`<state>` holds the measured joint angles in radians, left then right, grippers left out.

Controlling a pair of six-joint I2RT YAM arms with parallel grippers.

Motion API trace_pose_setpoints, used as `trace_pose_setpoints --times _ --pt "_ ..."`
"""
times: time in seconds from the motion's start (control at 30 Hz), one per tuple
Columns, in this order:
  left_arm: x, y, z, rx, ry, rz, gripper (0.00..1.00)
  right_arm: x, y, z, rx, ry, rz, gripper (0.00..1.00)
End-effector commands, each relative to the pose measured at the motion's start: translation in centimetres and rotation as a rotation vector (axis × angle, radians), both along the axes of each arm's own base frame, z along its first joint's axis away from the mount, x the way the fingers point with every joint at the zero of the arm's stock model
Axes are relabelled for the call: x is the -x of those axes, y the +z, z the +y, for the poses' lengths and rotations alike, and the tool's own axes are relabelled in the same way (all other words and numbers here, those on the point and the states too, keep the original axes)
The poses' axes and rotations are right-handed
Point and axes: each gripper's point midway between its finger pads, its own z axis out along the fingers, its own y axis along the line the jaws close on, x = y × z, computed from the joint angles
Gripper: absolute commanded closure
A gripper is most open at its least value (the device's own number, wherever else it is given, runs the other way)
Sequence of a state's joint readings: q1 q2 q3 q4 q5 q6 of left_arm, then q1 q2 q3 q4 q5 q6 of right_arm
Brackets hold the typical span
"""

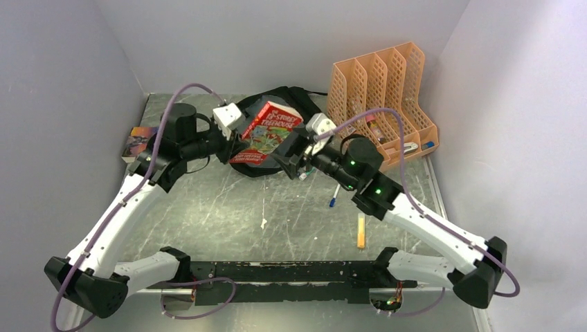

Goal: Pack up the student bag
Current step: Pick up the book from the center of the board.

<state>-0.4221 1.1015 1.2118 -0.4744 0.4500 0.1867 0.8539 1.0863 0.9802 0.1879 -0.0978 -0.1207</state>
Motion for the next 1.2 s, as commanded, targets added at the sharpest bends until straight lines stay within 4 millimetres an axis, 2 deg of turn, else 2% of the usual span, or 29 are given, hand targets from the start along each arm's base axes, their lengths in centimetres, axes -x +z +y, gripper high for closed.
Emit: trace_pose_setpoints --times 0.0,0.07,0.17,0.2,0.43,0.6,0.77,0.87,1.0,1.1,1.13,1.17 --pt "1.2 2.0 -0.7 -0.137 -0.213 -0.356 0.95 3.8 1.6 -0.8 0.112 0.163 -0.203 0.09" --pt "1.8 2.6 -0.2 -0.174 -0.227 -0.461 0.95 4.8 1.7 -1.3 0.138 0.2 -0.267 0.1" --pt "2.3 2.0 0.5 -0.25 -0.256 -0.533 0.95 5.8 2.6 -1.7 0.163 0.23 -0.301 0.1" --pt "2.7 1.7 0.6 -0.27 -0.281 -0.534 0.95 6.0 1.8 -1.7 0.204 0.25 -0.272 0.08" --pt "7.2 0.2 -1.1 -0.261 -0.544 -0.561 0.95 6.2 -0.3 -0.3 0.331 0.358 -0.24 0.05" --pt "7.8 -0.3 -1.0 -0.286 -0.569 -0.569 0.95 5.7 -0.6 0.5 0.35 0.377 -0.231 0.06" --pt "8.1 -0.5 -1.4 -0.281 -0.594 -0.561 0.95 6.3 -4.0 1.3 0.445 0.475 -0.141 0.12" --pt "8.0 -0.3 -1.6 -0.262 -0.585 -0.552 0.95 6.3 -5.3 1.8 0.469 0.499 -0.09 0.19" --pt "8.5 0.0 -2.1 -0.234 -0.608 -0.557 0.95 5.5 -6.0 2.2 0.469 0.478 -0.058 0.48" --pt "8.4 0.1 -2.0 -0.232 -0.598 -0.557 0.94 5.4 -6.1 2.0 0.465 0.47 -0.058 0.58" --pt "8.3 0.1 -2.1 -0.229 -0.594 -0.558 0.91 5.4 -6.0 1.9 0.459 0.47 -0.06 0.63" --pt "8.3 0.1 -2.1 -0.224 -0.586 -0.557 0.8 5.3 -5.9 1.8 0.449 0.471 -0.06 0.69"
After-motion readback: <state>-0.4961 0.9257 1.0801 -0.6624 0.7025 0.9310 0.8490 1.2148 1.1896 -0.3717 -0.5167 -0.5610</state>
